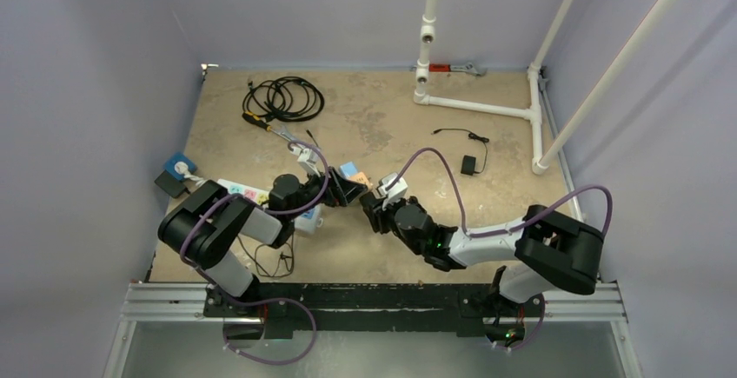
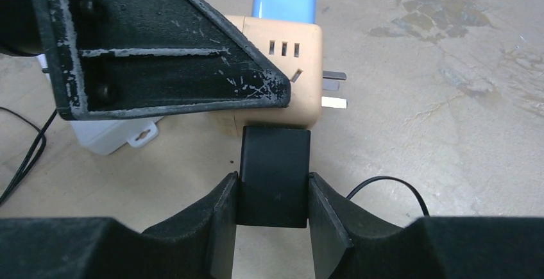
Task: Pull the plug off the socket
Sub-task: Remove the plug from the socket.
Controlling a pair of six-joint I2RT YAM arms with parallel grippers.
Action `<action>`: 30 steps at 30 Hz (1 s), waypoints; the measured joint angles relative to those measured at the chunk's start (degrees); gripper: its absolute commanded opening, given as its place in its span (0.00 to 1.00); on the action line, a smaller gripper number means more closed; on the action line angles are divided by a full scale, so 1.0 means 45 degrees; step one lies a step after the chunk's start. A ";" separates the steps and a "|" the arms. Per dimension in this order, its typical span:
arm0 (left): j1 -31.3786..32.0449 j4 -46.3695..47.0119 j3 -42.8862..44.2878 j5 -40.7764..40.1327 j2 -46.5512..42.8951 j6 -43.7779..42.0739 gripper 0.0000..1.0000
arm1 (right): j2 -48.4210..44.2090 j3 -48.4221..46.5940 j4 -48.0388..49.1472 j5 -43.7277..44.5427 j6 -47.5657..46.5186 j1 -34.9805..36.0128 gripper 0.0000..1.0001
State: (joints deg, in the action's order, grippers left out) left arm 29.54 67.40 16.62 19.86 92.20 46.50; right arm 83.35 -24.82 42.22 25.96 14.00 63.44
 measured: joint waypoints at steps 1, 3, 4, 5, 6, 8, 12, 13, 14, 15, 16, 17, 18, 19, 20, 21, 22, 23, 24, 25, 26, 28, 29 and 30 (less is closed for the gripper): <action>-0.0034 0.0121 0.0000 0.0083 0.0092 0.0112 0.72 | 0.0034 0.0000 0.0039 -0.0005 -0.0015 0.0019 0.00; -0.0078 0.0471 0.0000 0.0223 0.0325 0.0267 0.63 | 0.0155 -0.0005 0.0175 0.0010 -0.0044 0.0068 0.00; -0.0121 0.0627 0.0000 0.0296 0.0442 0.0355 0.59 | 0.0214 -0.0005 0.0189 0.0039 -0.0049 0.0073 0.00; -0.0151 0.0787 0.0000 0.0345 0.0554 0.0471 0.55 | 0.0262 -0.0015 0.0262 0.0058 -0.0049 0.0073 0.00; -0.0209 0.0986 0.0000 0.0379 0.0675 0.0568 0.50 | 0.0340 -0.0053 0.0291 0.0087 -0.0053 0.0073 0.00; -0.0301 0.1273 0.0000 0.0447 0.0865 0.0729 0.42 | 0.0471 -0.0126 0.0398 0.0175 -0.0053 0.0083 0.00; -0.0427 0.1792 0.0000 0.0578 0.1205 0.0957 0.20 | 0.0714 -0.0311 0.0452 0.0709 -0.0029 0.0228 0.00; -0.0461 0.1909 0.0000 0.0602 0.1282 0.1025 0.15 | 0.0777 -0.0364 0.0432 0.0879 -0.0024 0.0267 0.00; -0.0486 0.2006 0.0000 0.0607 0.1350 0.1132 0.10 | 0.0835 -0.0408 0.0403 0.1044 -0.0019 0.0330 0.00; -0.0505 0.2118 0.0000 0.0617 0.1418 0.1214 0.04 | 0.0889 -0.0432 0.0355 0.1171 -0.0010 0.0369 0.00; -0.0515 0.2215 0.0000 0.0631 0.1486 0.1263 0.00 | 0.0952 -0.0442 0.0335 0.1345 -0.0005 0.0423 0.00; -0.0534 0.2327 0.0000 0.0651 0.1549 0.1355 0.00 | 0.1010 -0.0452 0.0321 0.1467 0.0000 0.0476 0.00; -0.0549 0.2414 0.0000 0.0685 0.1603 0.1443 0.00 | 0.1059 -0.0452 0.0301 0.1574 0.0010 0.0510 0.00; -0.0554 0.2477 0.0000 0.0704 0.1647 0.1486 0.00 | 0.1098 -0.0452 0.0296 0.1647 0.0019 0.0539 0.00; -0.0554 0.2526 0.0000 0.0709 0.1676 0.1506 0.00 | 0.1141 -0.0457 0.0296 0.1690 0.0029 0.0554 0.00; -0.0563 0.2550 0.0000 0.0743 0.1690 0.1540 0.00 | 0.1175 -0.0457 0.0296 0.1695 0.0029 0.0559 0.00; -0.0568 0.2560 0.0000 0.0748 0.1690 0.1540 0.00 | 0.1190 -0.0457 0.0291 0.1690 0.0053 0.0559 0.00; -0.0568 0.2555 0.0000 0.0753 0.1690 0.1535 0.00 | 0.1200 -0.0457 0.0296 0.1681 0.0073 0.0559 0.00; -0.0573 0.2555 0.0000 0.0763 0.1690 0.1535 0.00 | 0.1200 -0.0457 0.0296 0.1666 0.0078 0.0554 0.00; -0.0578 0.2550 0.0000 0.0767 0.1690 0.1530 0.00 | 0.1200 -0.0457 0.0301 0.1656 0.0083 0.0554 0.00; -0.0578 0.2540 0.0000 0.0767 0.1690 0.1525 0.00 | 0.1200 -0.0457 0.0306 0.1642 0.0083 0.0554 0.00; -0.0593 0.2516 0.0000 0.0777 0.1676 0.1481 0.00 | 0.1200 -0.0442 0.0345 0.1593 0.0078 0.0549 0.00; -0.0593 0.2477 0.0000 0.0777 0.1651 0.1438 0.00 | 0.1200 -0.0427 0.0359 0.1559 0.0078 0.0549 0.00; -0.0593 0.2424 0.0000 0.0772 0.1613 0.1413 0.00 | 0.1200 -0.0423 0.0379 0.1486 0.0068 0.0539 0.00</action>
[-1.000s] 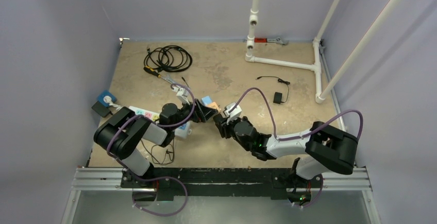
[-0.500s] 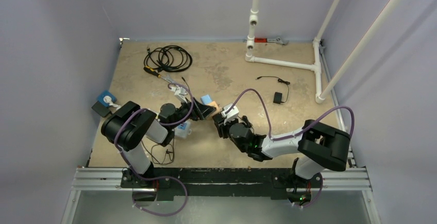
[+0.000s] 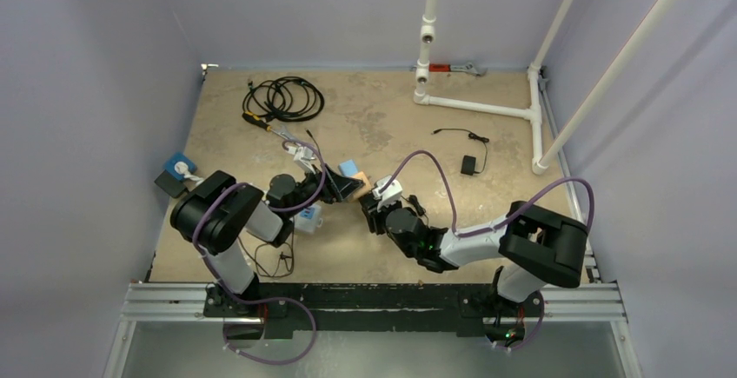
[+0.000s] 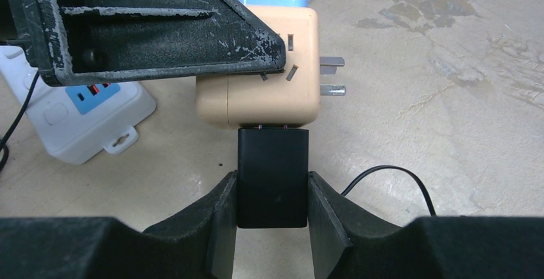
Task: Pull the plug off the socket
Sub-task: Remove the plug from the socket.
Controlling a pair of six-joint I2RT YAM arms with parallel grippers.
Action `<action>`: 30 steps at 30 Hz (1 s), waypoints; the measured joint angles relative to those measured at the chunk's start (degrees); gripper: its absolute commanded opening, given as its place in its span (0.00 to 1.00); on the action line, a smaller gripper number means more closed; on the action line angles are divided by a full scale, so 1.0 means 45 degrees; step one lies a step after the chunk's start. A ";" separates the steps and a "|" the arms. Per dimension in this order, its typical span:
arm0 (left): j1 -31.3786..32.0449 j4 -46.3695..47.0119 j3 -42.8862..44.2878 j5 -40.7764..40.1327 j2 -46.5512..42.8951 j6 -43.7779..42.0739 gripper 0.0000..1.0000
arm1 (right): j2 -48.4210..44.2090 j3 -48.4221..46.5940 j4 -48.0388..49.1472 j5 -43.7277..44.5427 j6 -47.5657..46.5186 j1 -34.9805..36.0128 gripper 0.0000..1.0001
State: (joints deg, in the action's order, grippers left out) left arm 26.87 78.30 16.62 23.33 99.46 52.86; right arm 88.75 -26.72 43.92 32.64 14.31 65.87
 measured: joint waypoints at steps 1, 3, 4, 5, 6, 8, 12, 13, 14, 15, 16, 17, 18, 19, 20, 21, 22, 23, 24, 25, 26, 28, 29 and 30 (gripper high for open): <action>-0.0005 -0.0087 0.0000 -0.0015 -0.0063 -0.0039 0.00 | 0.0000 0.0005 0.0029 -0.0092 -0.0005 -0.0010 0.00; -0.0005 -0.0393 0.0000 -0.0102 -0.0257 -0.0219 0.00 | 0.0000 0.0010 0.0073 -0.0248 -0.0005 -0.0068 0.00; -0.0005 -0.0588 0.0000 -0.0141 -0.0389 -0.0311 0.00 | 0.0000 0.0010 0.0087 -0.0321 0.0000 -0.0083 0.00; -0.0005 -0.0719 0.0000 -0.0175 -0.0486 -0.0369 0.00 | 0.0005 0.0015 0.0112 -0.0403 0.0000 -0.0102 0.00; -0.0005 -0.0874 0.0000 -0.0219 -0.0583 -0.0427 0.00 | 0.0005 0.0024 0.0151 -0.0525 0.0000 -0.0151 0.00; -0.0005 -0.0962 0.0000 -0.0253 -0.0641 -0.0549 0.00 | 0.0005 0.0107 0.0277 -0.0826 0.0005 -0.0282 0.00; 0.0010 -0.1078 0.0010 -0.0389 -0.0724 -0.0675 0.00 | 0.0000 0.0316 0.0690 -0.1787 0.0049 -0.0826 0.00; 0.0024 -0.1132 0.0024 -0.0437 -0.0743 -0.0690 0.00 | 0.0000 0.0384 0.0835 -0.2132 0.0063 -0.1005 0.00; 0.0044 -0.1200 0.0058 -0.0520 -0.0767 -0.0714 0.00 | 0.0000 0.0437 0.0933 -0.2414 0.0097 -0.1166 0.00; 0.0058 -0.1263 0.0097 -0.0559 -0.0782 -0.0758 0.00 | 0.0000 0.0471 0.1001 -0.2599 0.0126 -0.1273 0.00; 0.0068 -0.1311 0.0136 -0.0583 -0.0782 -0.0797 0.00 | 0.0000 0.0495 0.1064 -0.2812 0.0151 -0.1379 0.00; 0.0073 -0.1355 0.0165 -0.0617 -0.0792 -0.0845 0.00 | 0.0000 0.0520 0.1112 -0.2943 0.0160 -0.1443 0.00; 0.0092 -0.1394 0.0180 -0.0651 -0.0801 -0.0884 0.00 | 0.0000 0.0520 0.1112 -0.3050 0.0165 -0.1491 0.00; 0.0117 -0.1423 0.0185 -0.0699 -0.0821 -0.0899 0.00 | 0.0000 0.0520 0.1107 -0.3118 0.0175 -0.1511 0.00; 0.0121 -0.1443 0.0189 -0.0719 -0.0835 -0.0913 0.00 | 0.0000 0.0520 0.1103 -0.3133 0.0185 -0.1525 0.00; 0.0131 -0.1477 0.0189 -0.0748 -0.0850 -0.0918 0.00 | 0.0005 0.0520 0.1103 -0.3113 0.0180 -0.1535 0.00; 0.0141 -0.1496 0.0189 -0.0777 -0.0860 -0.0923 0.00 | 0.0005 0.0515 0.1098 -0.3079 0.0175 -0.1535 0.00; 0.0151 -0.1515 0.0189 -0.0811 -0.0874 -0.0928 0.00 | 0.0024 0.0500 0.1073 -0.3021 0.0180 -0.1530 0.00; 0.0160 -0.1530 0.0189 -0.0855 -0.0889 -0.0942 0.00 | 0.0058 0.0437 0.1005 -0.2900 0.0199 -0.1477 0.00; 0.0170 -0.1530 0.0189 -0.0913 -0.0894 -0.0947 0.00 | 0.0126 0.0321 0.0889 -0.2744 0.0243 -0.1423 0.00; 0.0170 -0.1545 0.0189 -0.1010 -0.0913 -0.0981 0.00 | 0.0204 0.0194 0.0767 -0.2599 0.0291 -0.1365 0.00; 0.0170 -0.1574 0.0189 -0.1224 -0.0947 -0.1020 0.00 | 0.0423 -0.0175 0.0408 -0.2166 0.0525 -0.1209 0.00; 0.0165 -0.1583 0.0185 -0.1297 -0.0967 -0.1035 0.00 | 0.0476 -0.0306 0.0248 -0.2035 0.0641 -0.1156 0.00; 0.0170 -0.1598 0.0170 -0.1389 -0.0996 -0.1059 0.00 | 0.0534 -0.0447 0.0044 -0.1846 0.0826 -0.1088 0.00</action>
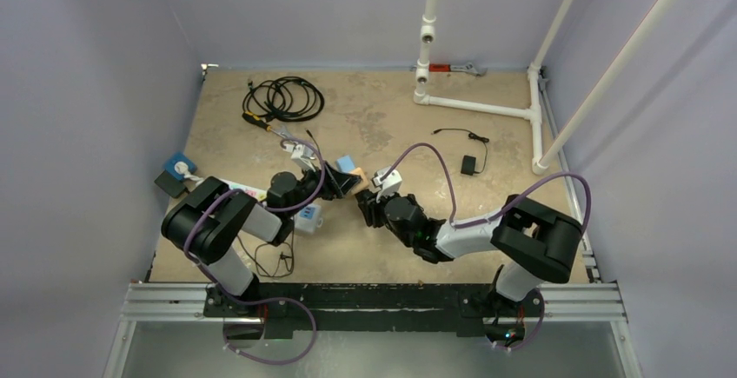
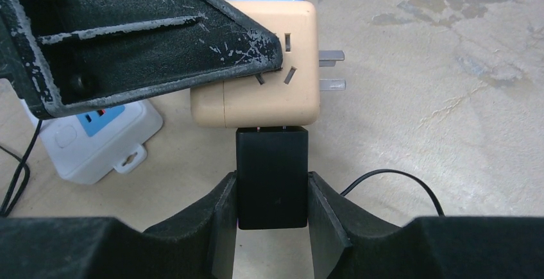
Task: Pull the plug off the socket
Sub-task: Remove the plug from the socket.
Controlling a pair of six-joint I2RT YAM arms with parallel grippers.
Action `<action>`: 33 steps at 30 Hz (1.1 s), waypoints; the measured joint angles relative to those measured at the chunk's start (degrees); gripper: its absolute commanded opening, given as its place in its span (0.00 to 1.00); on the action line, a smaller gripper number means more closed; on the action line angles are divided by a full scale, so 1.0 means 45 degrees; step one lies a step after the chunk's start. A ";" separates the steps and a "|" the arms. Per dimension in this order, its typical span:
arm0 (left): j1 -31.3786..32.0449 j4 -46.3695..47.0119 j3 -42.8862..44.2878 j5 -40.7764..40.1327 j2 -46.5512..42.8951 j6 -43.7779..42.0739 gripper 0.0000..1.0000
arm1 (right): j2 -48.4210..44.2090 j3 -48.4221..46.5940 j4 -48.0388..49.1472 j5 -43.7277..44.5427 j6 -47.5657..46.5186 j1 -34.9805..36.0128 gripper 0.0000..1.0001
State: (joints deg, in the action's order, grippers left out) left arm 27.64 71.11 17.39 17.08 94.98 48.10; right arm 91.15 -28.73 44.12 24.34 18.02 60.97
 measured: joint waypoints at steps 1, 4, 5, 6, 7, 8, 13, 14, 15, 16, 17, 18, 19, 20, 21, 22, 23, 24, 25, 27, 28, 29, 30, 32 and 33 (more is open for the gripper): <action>0.0000 -0.0015 -0.0024 -0.0068 -0.0039 -0.0063 0.00 | 0.0044 -0.0131 -0.0199 0.0151 0.0180 0.0063 0.00; 0.0010 -0.0078 -0.0087 -0.0233 -0.0165 -0.0160 0.00 | 0.0092 -0.0457 -0.0792 0.0486 0.0743 0.0233 0.00; 0.0010 -0.0112 -0.0087 -0.0243 -0.0185 -0.0170 0.00 | 0.0092 -0.0520 -0.0942 0.0573 0.0889 0.0282 0.00; 0.0010 -0.0131 -0.0087 -0.0257 -0.0199 -0.0170 0.00 | 0.0092 -0.0563 -0.1035 0.0641 0.1001 0.0306 0.00; 0.0019 -0.0141 -0.0087 -0.0257 -0.0204 -0.0170 0.00 | 0.0092 -0.0578 -0.1088 0.0699 0.1083 0.0321 0.00; 0.0034 -0.0146 -0.0087 -0.0257 -0.0204 -0.0194 0.00 | 0.0092 -0.0588 -0.1156 0.0733 0.1151 0.0355 0.00; 0.0044 -0.0165 -0.0078 -0.0228 -0.0204 -0.0233 0.00 | 0.0083 -0.0578 -0.1132 0.0680 0.1078 0.0369 0.00; 0.0044 -0.0170 -0.0078 -0.0219 -0.0204 -0.0262 0.00 | 0.0073 -0.0520 -0.1039 0.0627 0.1001 0.0364 0.00; 0.0044 -0.0185 -0.0073 -0.0194 -0.0204 -0.0272 0.00 | 0.0063 -0.0432 -0.0889 0.0554 0.0918 0.0355 0.00; 0.0044 -0.0209 -0.0058 -0.0175 -0.0204 -0.0282 0.00 | 0.0044 -0.0277 -0.0641 0.0423 0.0777 0.0350 0.00; 0.0049 -0.0248 -0.0034 -0.0131 -0.0204 -0.0311 0.00 | 0.0015 -0.0112 -0.0384 0.0306 0.0646 0.0330 0.00; 0.0068 -0.0311 -0.0005 -0.0083 -0.0204 -0.0330 0.00 | -0.0039 0.0049 -0.0175 0.0180 0.0505 0.0301 0.00; 0.0097 -0.0345 0.0010 -0.0044 -0.0204 -0.0379 0.00 | -0.0092 0.0180 -0.0015 0.0039 0.0364 0.0277 0.00; 0.0117 -0.0369 0.0024 -0.0029 -0.0204 -0.0408 0.00 | -0.0112 0.0253 0.0097 -0.0029 0.0257 0.0253 0.00; 0.0126 -0.0389 0.0034 -0.0010 -0.0209 -0.0452 0.00 | -0.0112 0.0291 0.0151 -0.0117 0.0107 0.0238 0.00; 0.0126 -0.0398 0.0034 0.0010 -0.0209 -0.0476 0.00 | -0.0112 0.0301 0.0170 -0.0199 0.0024 0.0219 0.00; 0.0126 -0.0413 0.0044 0.0010 -0.0219 -0.0495 0.00 | -0.0112 0.0306 0.0189 -0.0282 -0.0073 0.0194 0.00; 0.0126 -0.0447 0.0044 0.0015 -0.0233 -0.0500 0.00 | -0.0112 0.0316 0.0199 -0.0325 -0.0146 0.0180 0.00; 0.0126 -0.0466 0.0044 0.0015 -0.0248 -0.0505 0.00 | -0.0112 0.0316 0.0204 -0.0359 -0.0219 0.0175 0.00; 0.0126 -0.0515 0.0044 0.0015 -0.0277 -0.0510 0.00 | -0.0112 0.0316 0.0204 -0.0408 -0.0301 0.0165 0.00; 0.0126 -0.0534 0.0044 0.0015 -0.0282 -0.0515 0.00 | -0.0112 0.0321 0.0199 -0.0403 -0.0311 0.0160 0.00; 0.0126 -0.0539 0.0044 0.0015 -0.0282 -0.0515 0.00 | -0.0112 0.0321 0.0189 -0.0393 -0.0306 0.0160 0.00; 0.0126 -0.0544 0.0049 0.0015 -0.0282 -0.0520 0.00 | -0.0112 0.0316 0.0160 -0.0369 -0.0282 0.0160 0.00; 0.0126 -0.0583 0.0073 0.0015 -0.0282 -0.0559 0.00 | -0.0112 0.0243 0.0000 -0.0248 -0.0165 0.0165 0.00; 0.0126 -0.0588 0.0083 0.0015 -0.0282 -0.0559 0.00 | -0.0112 0.0180 -0.0112 -0.0189 -0.0078 0.0170 0.00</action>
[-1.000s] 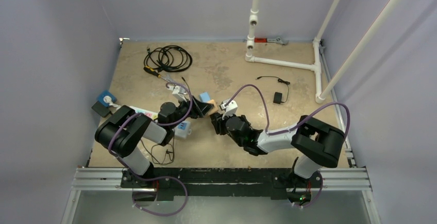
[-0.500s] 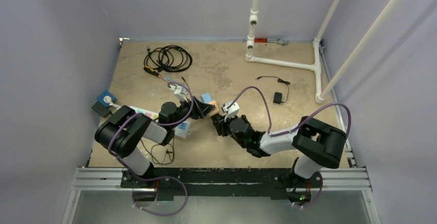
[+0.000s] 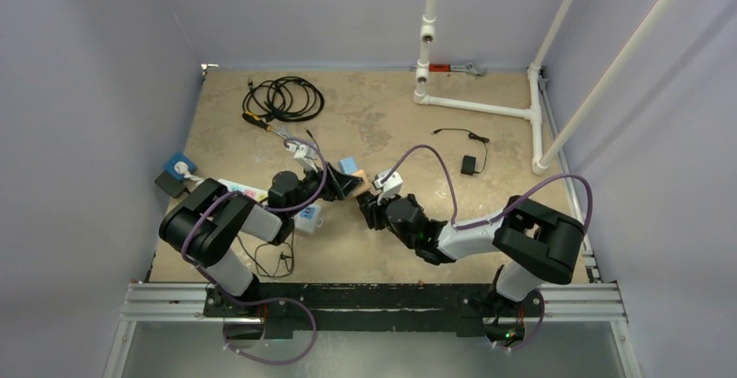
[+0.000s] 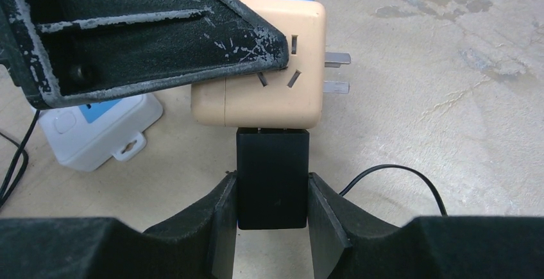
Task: Pull the plug off the socket
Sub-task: Remove the plug from the socket.
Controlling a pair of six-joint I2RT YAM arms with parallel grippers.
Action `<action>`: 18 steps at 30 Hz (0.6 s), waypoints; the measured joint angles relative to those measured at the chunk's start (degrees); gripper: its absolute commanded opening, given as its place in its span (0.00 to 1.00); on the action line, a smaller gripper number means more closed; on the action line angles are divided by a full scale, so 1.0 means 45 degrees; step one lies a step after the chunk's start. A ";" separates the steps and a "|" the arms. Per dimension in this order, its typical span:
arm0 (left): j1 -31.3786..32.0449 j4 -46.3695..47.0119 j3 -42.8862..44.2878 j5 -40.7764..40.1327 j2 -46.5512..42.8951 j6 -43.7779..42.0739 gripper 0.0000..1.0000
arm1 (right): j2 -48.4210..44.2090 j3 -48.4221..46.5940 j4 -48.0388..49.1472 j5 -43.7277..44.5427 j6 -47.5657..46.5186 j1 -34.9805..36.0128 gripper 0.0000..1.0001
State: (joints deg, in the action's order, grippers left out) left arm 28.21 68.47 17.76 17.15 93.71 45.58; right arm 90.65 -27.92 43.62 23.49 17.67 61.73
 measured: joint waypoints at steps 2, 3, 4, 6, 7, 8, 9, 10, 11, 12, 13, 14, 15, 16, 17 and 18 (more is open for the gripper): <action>0.0000 -0.0010 0.0010 -0.0010 0.0000 0.0000 0.00 | 0.0000 -0.0117 -0.0253 0.0155 0.0272 0.0019 0.00; 0.0000 -0.0010 0.0010 -0.0010 0.0000 -0.0010 0.00 | 0.0000 -0.0204 -0.0442 0.0238 0.0481 0.0044 0.00; 0.0000 -0.0005 0.0010 -0.0019 0.0000 -0.0024 0.00 | 0.0000 -0.0301 -0.0631 0.0311 0.0690 0.0058 0.00; 0.0000 -0.0005 0.0010 -0.0083 0.0000 -0.0034 0.00 | 0.0000 -0.0500 -0.1020 0.0452 0.1171 0.0078 0.00; 0.0000 0.0000 0.0015 -0.0097 0.0000 -0.0039 0.00 | 0.0000 -0.0617 -0.1253 0.0529 0.1447 0.0097 0.00; 0.0000 0.0005 0.0015 -0.0117 0.0000 -0.0044 0.00 | 0.0000 -0.0733 -0.1486 0.0573 0.1715 0.0117 0.00; 0.0000 0.0000 0.0019 -0.0151 -0.0015 -0.0044 0.00 | 0.0000 -0.0860 -0.1739 0.0607 0.2011 0.0126 0.00; 0.0000 -0.0005 0.0019 -0.0189 -0.0024 -0.0044 0.00 | 0.0000 -0.0962 -0.1948 0.0627 0.2254 0.0131 0.00; 0.0000 -0.0005 0.0024 -0.0209 -0.0029 -0.0044 0.00 | 0.0000 -0.1044 -0.2113 0.0646 0.2429 0.0136 0.00; 0.0000 -0.0005 0.0029 -0.0238 -0.0029 -0.0039 0.00 | 0.0000 -0.1127 -0.2273 0.0665 0.2599 0.0141 0.00; 0.0000 -0.0010 0.0034 -0.0248 -0.0029 -0.0039 0.00 | 0.0000 -0.1190 -0.2395 0.0675 0.2744 0.0146 0.00; 0.0000 -0.0005 0.0034 -0.0253 -0.0029 -0.0044 0.00 | 0.0000 -0.1229 -0.2492 0.0685 0.2841 0.0151 0.00; 0.0000 -0.0010 0.0034 -0.0253 -0.0029 -0.0039 0.00 | 0.0000 -0.1243 -0.2550 0.0690 0.2895 0.0160 0.00; 0.0000 -0.0010 0.0034 -0.0253 -0.0029 -0.0044 0.00 | 0.0000 -0.1248 -0.2555 0.0704 0.2929 0.0170 0.00; 0.0000 -0.0015 0.0034 -0.0248 -0.0029 -0.0044 0.00 | 0.0000 -0.1243 -0.2550 0.0704 0.2929 0.0175 0.00; 0.0000 -0.0015 0.0034 -0.0248 -0.0029 -0.0044 0.00 | 0.0000 -0.1243 -0.2550 0.0699 0.2914 0.0175 0.00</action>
State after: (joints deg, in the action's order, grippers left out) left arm 28.21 68.40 17.91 16.03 93.58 45.39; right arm 90.65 -33.52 32.14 26.63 30.79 62.52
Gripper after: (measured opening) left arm 0.614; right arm 0.415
